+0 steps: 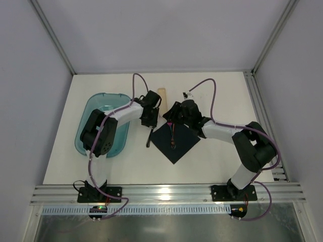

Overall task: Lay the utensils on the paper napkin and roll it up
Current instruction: Pick up the utensils from the center of the board.

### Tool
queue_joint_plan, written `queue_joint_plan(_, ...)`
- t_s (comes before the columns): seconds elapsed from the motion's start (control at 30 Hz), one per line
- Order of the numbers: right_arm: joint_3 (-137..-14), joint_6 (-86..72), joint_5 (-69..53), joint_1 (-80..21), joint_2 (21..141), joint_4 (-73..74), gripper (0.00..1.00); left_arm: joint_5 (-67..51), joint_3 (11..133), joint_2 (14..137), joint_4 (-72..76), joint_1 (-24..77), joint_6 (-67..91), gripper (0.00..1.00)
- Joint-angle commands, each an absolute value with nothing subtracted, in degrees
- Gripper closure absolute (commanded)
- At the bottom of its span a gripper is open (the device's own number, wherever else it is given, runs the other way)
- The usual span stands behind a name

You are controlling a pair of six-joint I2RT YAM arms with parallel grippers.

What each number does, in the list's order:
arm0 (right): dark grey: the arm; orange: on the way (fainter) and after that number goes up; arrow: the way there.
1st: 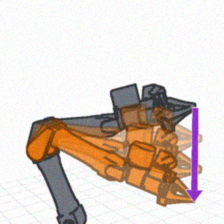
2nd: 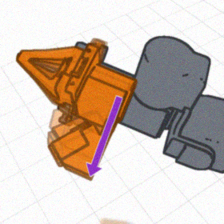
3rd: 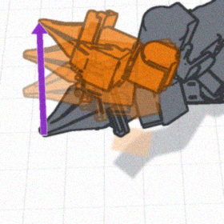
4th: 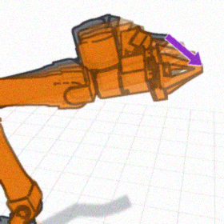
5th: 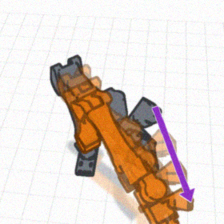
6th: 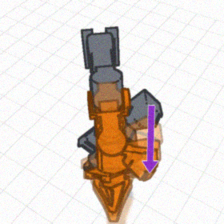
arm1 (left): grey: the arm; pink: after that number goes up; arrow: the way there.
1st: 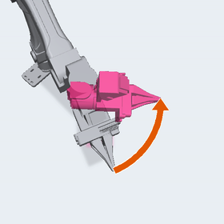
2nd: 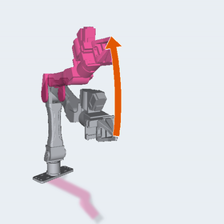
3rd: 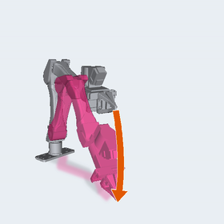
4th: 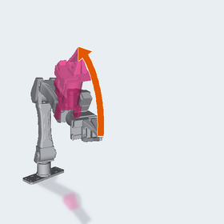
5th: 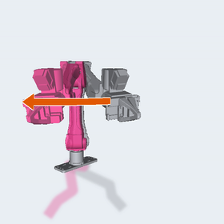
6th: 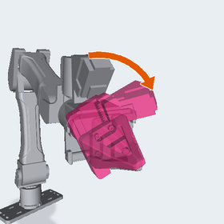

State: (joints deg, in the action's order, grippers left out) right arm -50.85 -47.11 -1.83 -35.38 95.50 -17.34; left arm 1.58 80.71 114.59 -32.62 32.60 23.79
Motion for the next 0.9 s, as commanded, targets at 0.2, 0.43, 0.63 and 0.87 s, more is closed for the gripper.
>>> queue_joint_plan(0.2, -52.1, -46.4, -2.3, -35.2, 95.4, -18.6, 0.65, 14.9, 76.1, 111.5, -37.4, 32.4, 28.3, 0.63)
queue_joint_plan(0.43, -52.0, -46.4, -3.4, -35.3, 95.9, -19.0, 0.64, 13.1, 75.5, 110.7, -37.7, 32.4, 29.7, 0.62)
queue_joint_plan(0.63, -52.4, -46.4, -4.1, -35.5, 96.9, -19.4, 0.65, 14.6, 74.3, 109.2, -38.8, 32.5, 33.0, 0.6)
queue_joint_plan(0.87, -52.0, -46.8, -4.7, -35.8, 96.9, -20.0, 0.65, 12.9, 72.5, 109.8, -37.8, 32.7, 33.8, 0.59)
